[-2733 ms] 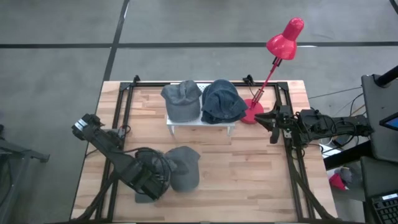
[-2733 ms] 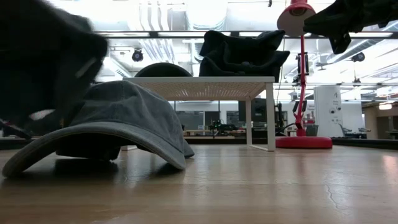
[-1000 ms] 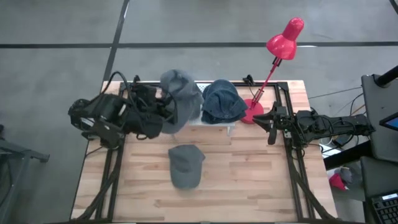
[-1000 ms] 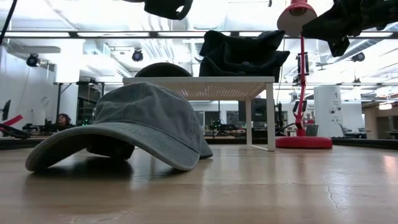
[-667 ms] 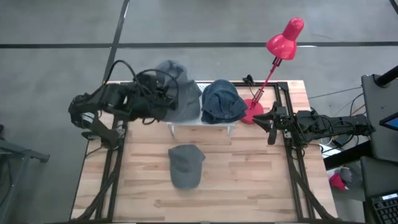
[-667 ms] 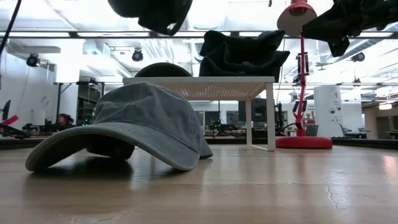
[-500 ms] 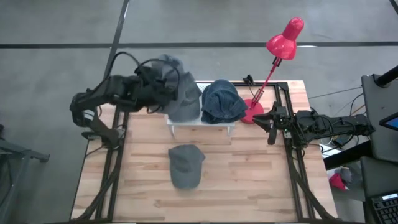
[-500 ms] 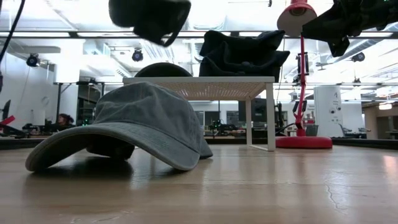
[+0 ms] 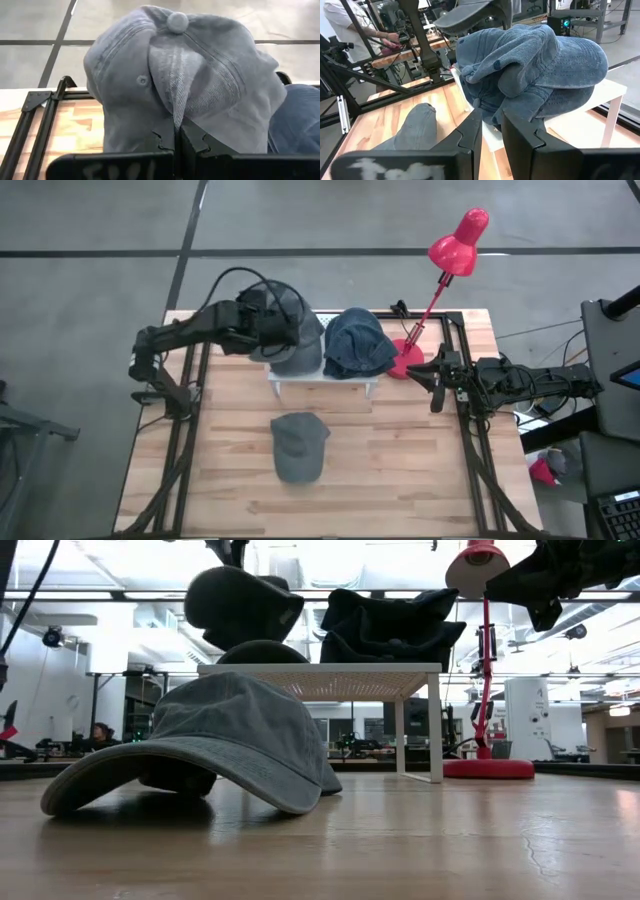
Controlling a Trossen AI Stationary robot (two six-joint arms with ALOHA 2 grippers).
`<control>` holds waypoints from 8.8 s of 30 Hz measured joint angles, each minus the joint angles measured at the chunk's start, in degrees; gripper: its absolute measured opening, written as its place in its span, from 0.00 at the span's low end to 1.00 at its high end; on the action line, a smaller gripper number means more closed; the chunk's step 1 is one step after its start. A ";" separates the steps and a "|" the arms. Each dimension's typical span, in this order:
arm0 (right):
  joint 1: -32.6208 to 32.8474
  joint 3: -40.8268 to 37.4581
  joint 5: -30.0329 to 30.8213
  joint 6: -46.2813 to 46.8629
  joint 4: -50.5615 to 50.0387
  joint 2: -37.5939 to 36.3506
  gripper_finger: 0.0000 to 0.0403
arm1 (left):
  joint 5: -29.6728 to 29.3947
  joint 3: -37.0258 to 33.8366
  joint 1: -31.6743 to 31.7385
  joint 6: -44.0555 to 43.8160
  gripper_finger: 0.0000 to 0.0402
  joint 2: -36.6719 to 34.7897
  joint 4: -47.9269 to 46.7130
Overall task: Pick & Place hat
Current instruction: Stack the left gray cap on the other gray cap on the shelf, then stack the gray cap on the other gray cap on the shelf
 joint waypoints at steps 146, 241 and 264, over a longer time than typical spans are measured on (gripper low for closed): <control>0.02 0.00 2.86 4.09 0.28 -0.09 0.19 | 9.20 -0.63 -19.18 -6.04 0.28 0.90 5.75; 0.02 0.00 2.89 3.91 -1.51 -0.07 0.19 | 22.22 -9.33 -33.38 -42.14 0.31 20.21 11.00; -0.01 0.00 2.90 3.91 -1.52 -0.04 0.21 | 33.47 -9.60 -28.39 -33.11 0.55 29.52 12.47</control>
